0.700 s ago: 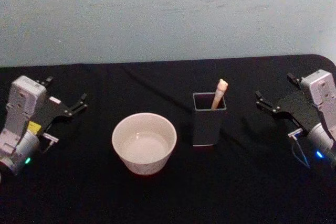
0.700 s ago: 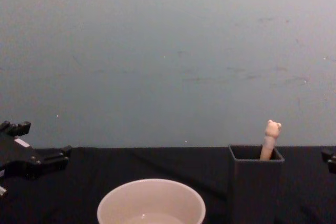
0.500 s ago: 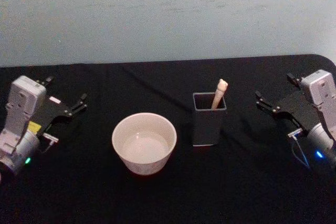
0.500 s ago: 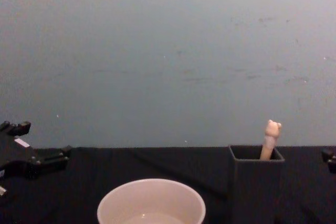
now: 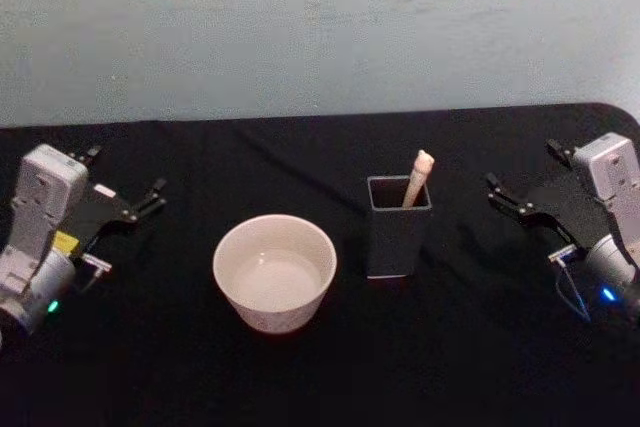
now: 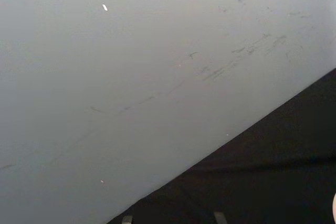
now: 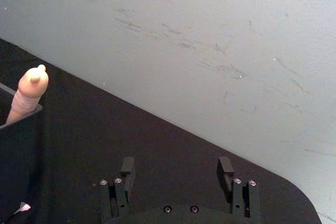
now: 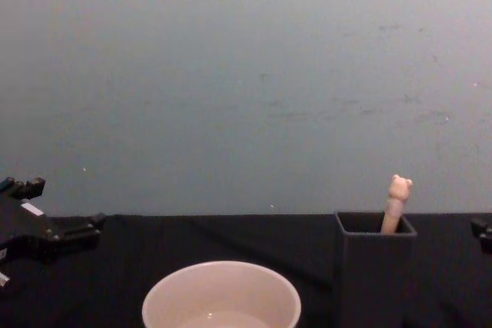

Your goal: Pick up the stirring spoon with one hand, stir inside the cup, then place it back in its original position.

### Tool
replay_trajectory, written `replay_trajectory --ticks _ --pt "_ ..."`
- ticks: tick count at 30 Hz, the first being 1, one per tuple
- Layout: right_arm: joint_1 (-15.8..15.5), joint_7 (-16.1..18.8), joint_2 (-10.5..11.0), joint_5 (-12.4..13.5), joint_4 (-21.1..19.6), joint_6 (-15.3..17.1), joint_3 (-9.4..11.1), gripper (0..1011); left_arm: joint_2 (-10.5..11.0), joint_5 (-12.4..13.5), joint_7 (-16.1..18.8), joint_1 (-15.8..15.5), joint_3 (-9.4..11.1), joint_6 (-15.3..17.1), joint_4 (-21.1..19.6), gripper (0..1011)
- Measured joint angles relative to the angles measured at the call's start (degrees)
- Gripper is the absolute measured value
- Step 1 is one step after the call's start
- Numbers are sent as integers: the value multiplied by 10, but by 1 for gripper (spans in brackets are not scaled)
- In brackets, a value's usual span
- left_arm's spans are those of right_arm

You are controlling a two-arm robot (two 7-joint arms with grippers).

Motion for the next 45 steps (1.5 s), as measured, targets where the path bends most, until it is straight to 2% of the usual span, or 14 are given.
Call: replay_trajectory --ticks 38,45 --pt "0 0 0 0 0 0 0 1002 0 0 0 0 0 0 0 1001" --pt "-14 27 -2 16 -22 -1 15 1002 0 0 0 0 0 0 0 1001"
